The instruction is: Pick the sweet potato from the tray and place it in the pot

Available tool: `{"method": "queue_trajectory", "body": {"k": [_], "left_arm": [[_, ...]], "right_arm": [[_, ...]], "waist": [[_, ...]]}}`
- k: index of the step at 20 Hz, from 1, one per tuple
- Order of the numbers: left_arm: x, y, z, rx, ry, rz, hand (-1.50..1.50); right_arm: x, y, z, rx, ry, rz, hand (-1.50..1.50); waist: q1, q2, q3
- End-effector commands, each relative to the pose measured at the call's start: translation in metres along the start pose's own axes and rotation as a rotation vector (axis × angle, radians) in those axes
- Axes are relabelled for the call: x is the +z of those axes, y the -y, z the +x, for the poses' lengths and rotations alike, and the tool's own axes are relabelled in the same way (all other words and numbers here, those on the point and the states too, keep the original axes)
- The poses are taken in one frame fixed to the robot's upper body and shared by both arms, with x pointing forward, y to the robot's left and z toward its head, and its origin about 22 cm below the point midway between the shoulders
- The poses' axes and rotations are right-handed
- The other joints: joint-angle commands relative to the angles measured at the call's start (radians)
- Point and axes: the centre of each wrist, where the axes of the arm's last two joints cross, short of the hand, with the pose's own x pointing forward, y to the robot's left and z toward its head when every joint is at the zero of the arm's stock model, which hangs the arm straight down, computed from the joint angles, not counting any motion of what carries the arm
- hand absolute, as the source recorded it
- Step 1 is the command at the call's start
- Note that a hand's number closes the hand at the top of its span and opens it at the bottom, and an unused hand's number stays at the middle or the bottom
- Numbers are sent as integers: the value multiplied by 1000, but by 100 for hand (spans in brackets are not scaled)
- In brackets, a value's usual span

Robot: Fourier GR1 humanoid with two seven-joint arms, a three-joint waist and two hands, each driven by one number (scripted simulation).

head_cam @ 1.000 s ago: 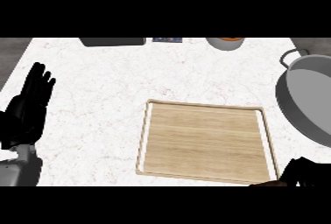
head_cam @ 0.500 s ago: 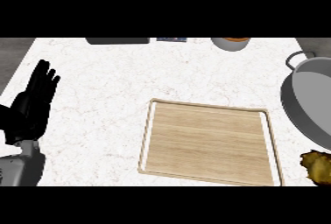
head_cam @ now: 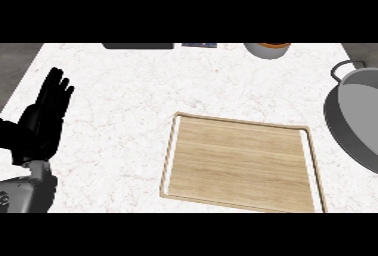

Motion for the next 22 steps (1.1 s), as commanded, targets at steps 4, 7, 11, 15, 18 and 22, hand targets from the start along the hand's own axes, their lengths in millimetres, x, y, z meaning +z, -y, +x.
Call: {"method": "queue_trajectory", "body": {"k": [4, 7, 11, 15, 18, 22], "left_arm": [[-6, 1, 19, -1, -5, -3, 0], [-9, 3, 7, 9, 19, -21, 0], [-4, 3, 8, 0, -7, -25, 0], [-21, 3, 3, 3, 11, -22, 0], [-5, -8, -2, 10, 7, -28, 0], [1, 15, -17, 16, -3, -47, 0]], "right_arm": [[-38, -8, -43, 68, -4, -64, 150], [-38, 2, -49, 381, -1, -149, 150], [-60, -17, -86, 418, -47, -143, 150], [-91, -20, -98, 427, -52, -116, 150], [-84, -28, -123, 368, -129, -62, 150], [-86, -56, -129, 263, -253, 29, -150]], "waist": [[11, 2, 1], [29, 13, 1], [32, 7, 2], [29, 11, 2], [40, 10, 3], [37, 12, 3]]}}
